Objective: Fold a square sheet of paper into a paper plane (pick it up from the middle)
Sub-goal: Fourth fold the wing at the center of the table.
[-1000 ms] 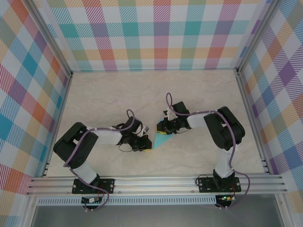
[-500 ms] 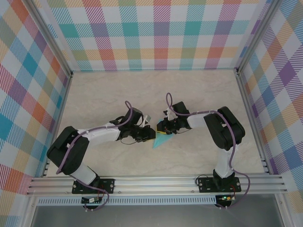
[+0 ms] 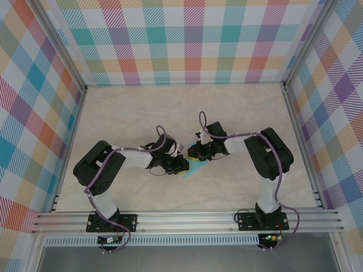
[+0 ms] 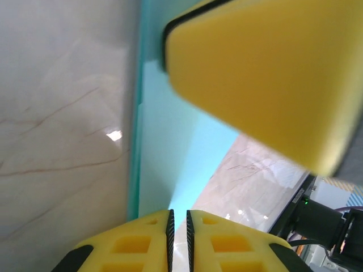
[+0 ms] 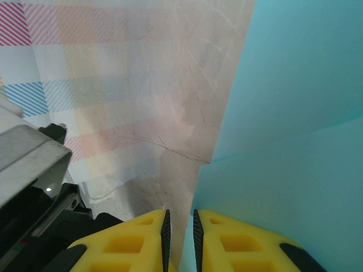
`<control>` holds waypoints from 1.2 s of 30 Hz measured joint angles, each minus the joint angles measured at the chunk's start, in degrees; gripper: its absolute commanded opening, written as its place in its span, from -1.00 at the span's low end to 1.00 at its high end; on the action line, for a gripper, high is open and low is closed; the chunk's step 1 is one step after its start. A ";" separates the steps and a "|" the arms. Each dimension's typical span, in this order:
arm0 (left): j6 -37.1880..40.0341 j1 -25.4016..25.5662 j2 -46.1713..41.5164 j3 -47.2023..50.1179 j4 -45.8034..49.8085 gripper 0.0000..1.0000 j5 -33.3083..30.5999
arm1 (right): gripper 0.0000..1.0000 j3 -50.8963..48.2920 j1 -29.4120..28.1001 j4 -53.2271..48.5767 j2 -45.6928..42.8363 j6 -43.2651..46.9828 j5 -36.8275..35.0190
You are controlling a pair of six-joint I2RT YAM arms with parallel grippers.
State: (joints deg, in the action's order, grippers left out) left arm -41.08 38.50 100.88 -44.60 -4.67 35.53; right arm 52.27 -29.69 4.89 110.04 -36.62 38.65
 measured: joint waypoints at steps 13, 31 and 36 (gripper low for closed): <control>3.02 0.52 -0.48 1.70 -0.22 -0.71 -0.85 | -0.56 0.04 0.00 -0.20 0.00 0.02 0.00; 6.47 2.21 -5.77 4.07 9.16 -0.76 -3.04 | -0.56 0.13 0.00 -0.37 0.04 0.00 0.00; 5.99 2.43 -10.38 5.70 14.56 -0.75 -5.14 | -0.56 0.13 0.00 -0.37 0.04 0.00 0.00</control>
State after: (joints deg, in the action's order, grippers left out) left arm -35.09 40.93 90.50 -38.89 9.89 30.39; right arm 52.40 -29.69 4.51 110.08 -36.62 38.65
